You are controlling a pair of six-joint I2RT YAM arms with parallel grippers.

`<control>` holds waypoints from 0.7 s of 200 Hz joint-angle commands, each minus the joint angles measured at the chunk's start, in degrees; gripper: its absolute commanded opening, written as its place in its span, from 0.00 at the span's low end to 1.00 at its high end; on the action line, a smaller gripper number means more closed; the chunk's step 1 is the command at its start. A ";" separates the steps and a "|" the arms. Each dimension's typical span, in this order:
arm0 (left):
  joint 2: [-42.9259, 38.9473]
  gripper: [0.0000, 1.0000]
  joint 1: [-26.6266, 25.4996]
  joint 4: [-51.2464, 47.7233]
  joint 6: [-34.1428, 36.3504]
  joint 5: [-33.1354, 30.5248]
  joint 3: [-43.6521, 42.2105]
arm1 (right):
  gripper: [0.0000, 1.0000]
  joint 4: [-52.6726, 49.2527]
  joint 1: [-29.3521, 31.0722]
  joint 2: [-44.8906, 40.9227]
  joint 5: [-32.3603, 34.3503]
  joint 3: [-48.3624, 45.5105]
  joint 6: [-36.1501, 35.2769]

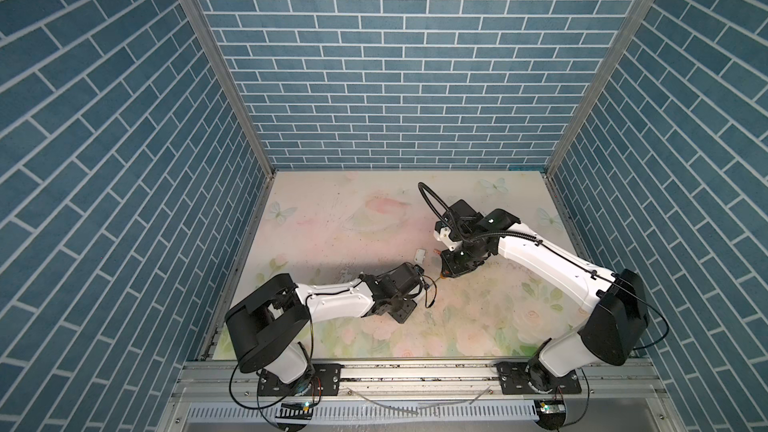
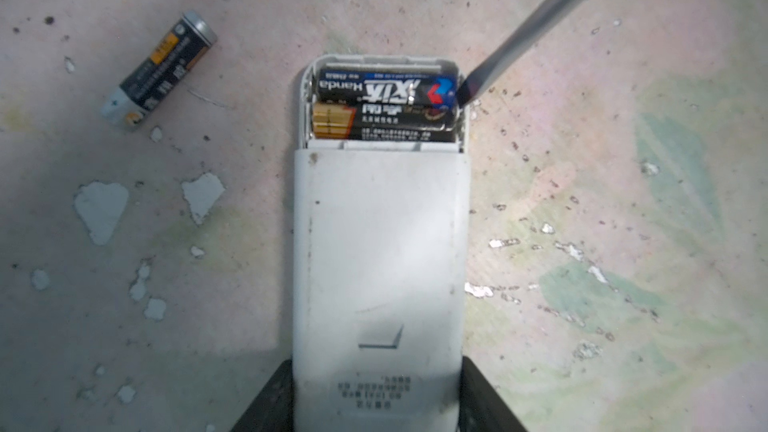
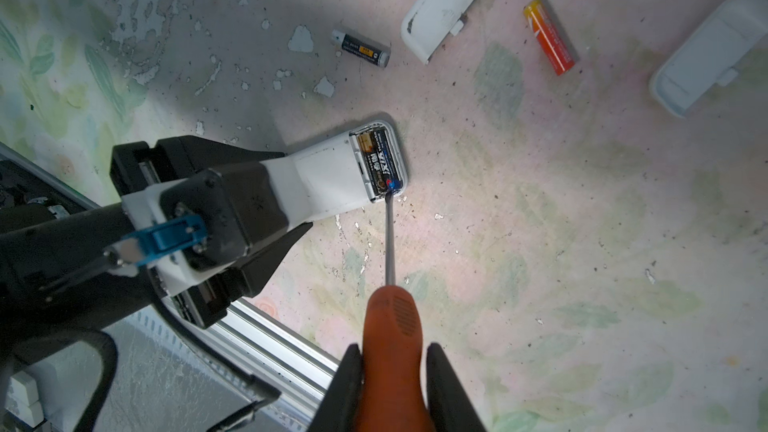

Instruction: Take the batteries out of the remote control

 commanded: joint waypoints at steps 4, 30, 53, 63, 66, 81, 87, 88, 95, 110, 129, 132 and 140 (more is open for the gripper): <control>1.58 0.53 -0.40 -2.61 -0.15 3.71 -2.09 | 0.00 0.55 0.04 0.85 -0.98 0.48 -2.31; 1.69 0.53 -0.38 -2.48 -0.20 3.71 -1.98 | 0.00 -0.16 0.00 1.27 -0.40 0.42 -3.01; 1.81 0.53 -0.45 -2.57 -0.15 3.77 -1.92 | 0.00 -0.25 0.00 1.35 0.37 0.34 -3.30; 1.83 0.53 -0.45 -2.86 -0.10 3.62 -1.85 | 0.00 -0.17 0.00 1.35 0.69 0.30 -3.46; 1.94 0.53 -0.58 -2.95 -0.06 3.53 -1.83 | 0.00 -0.17 0.00 1.35 0.88 0.27 -3.47; 2.08 0.53 -0.65 -3.35 0.06 3.18 -1.67 | 0.00 0.33 0.00 1.26 1.40 -0.20 -3.57; 2.18 0.52 -0.62 -3.52 0.10 3.03 -1.59 | 0.00 0.74 0.00 1.14 1.54 -0.47 -3.57; 2.20 0.52 -0.62 -3.53 0.15 3.01 -1.58 | 0.00 0.81 0.00 1.09 1.51 -0.54 -3.52; 2.37 0.52 -0.74 -3.55 0.20 2.94 -1.50 | 0.00 1.50 0.01 0.96 1.63 -0.96 -3.35; 2.79 0.50 -0.90 -3.53 0.19 2.92 -1.30 | 0.00 3.57 0.04 0.08 1.40 -2.45 -2.80; 3.45 0.49 -1.32 -3.44 0.18 2.78 -0.97 | 0.00 6.99 0.09 -1.36 0.81 -4.79 -2.27; 3.53 0.49 -1.38 -3.49 0.17 2.74 -0.89 | 0.00 7.49 0.12 -1.53 0.74 -5.22 -2.17; 3.90 0.49 -1.45 -3.61 0.24 2.67 -0.70 | 0.00 9.03 0.09 -2.23 0.21 -6.39 -1.97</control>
